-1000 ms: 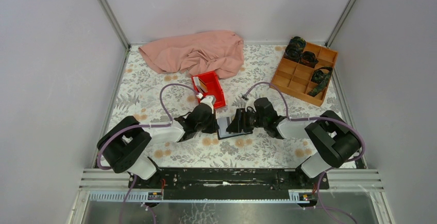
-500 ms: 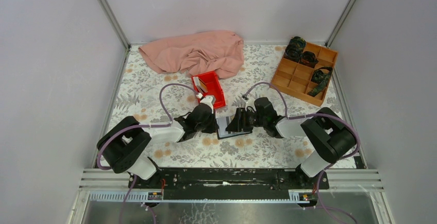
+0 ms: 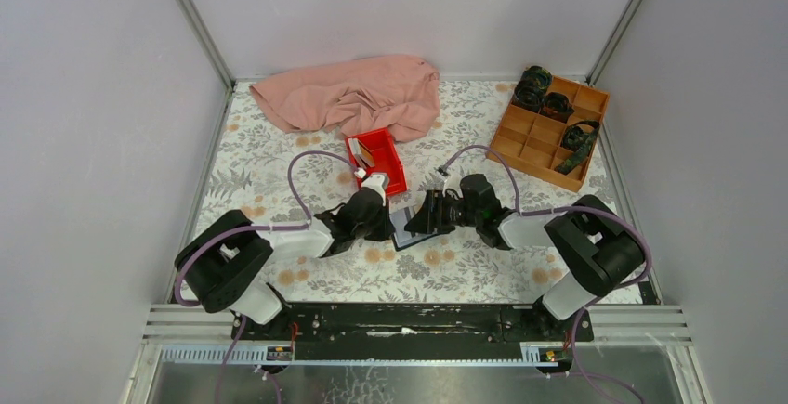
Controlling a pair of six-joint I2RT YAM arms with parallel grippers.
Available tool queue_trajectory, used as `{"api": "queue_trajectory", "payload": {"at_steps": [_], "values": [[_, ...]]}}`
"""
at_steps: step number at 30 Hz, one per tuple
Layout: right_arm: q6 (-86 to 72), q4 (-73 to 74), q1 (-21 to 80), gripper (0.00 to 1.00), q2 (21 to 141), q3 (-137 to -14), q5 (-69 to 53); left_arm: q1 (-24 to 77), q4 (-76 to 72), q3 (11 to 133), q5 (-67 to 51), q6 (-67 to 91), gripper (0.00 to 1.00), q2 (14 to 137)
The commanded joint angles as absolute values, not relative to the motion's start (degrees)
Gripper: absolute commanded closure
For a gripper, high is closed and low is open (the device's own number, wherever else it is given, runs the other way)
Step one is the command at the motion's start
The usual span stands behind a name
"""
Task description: Take the credit cards out of the card holder
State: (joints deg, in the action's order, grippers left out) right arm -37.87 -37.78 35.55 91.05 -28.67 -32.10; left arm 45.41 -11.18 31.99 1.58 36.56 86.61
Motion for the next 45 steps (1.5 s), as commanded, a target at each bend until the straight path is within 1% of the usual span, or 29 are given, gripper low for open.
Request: {"api": "queue_trajectory", "payload": {"at_steps": [1,21,24,28,31,39,45], "values": [[-40.05,-43.88,35.77,0.43,91.83,-29.26,-33.09,46.8,-11.32,30.41,0.26,37.03,1.0,87.76],[-42.7,-46.85,35.95,0.46,98.31,-30.58,-35.31,47.11,-11.73,31.99,0.32,36.83,1.0,89.44],[-42.72,-46.55,35.9,0.46,97.51,-30.3,-35.22,47.11,-11.7,32.03,0.49,36.78,1.0,89.82],[-40.2,-41.99,35.67,0.46,93.27,-29.95,-33.05,46.93,-11.27,32.0,0.74,36.24,1.0,90.2],[-39.8,-41.26,35.07,0.47,90.96,-28.67,-31.88,46.82,-11.33,31.91,0.3,35.91,1.0,89.99],[-39.96,-41.25,33.47,0.47,90.32,-27.11,-31.9,46.78,-11.19,31.95,0.5,35.57,1.0,90.38],[-37.24,-36.66,32.59,0.47,88.0,-27.13,-29.95,46.6,-11.01,31.73,0.71,35.34,1.0,90.51]]}}
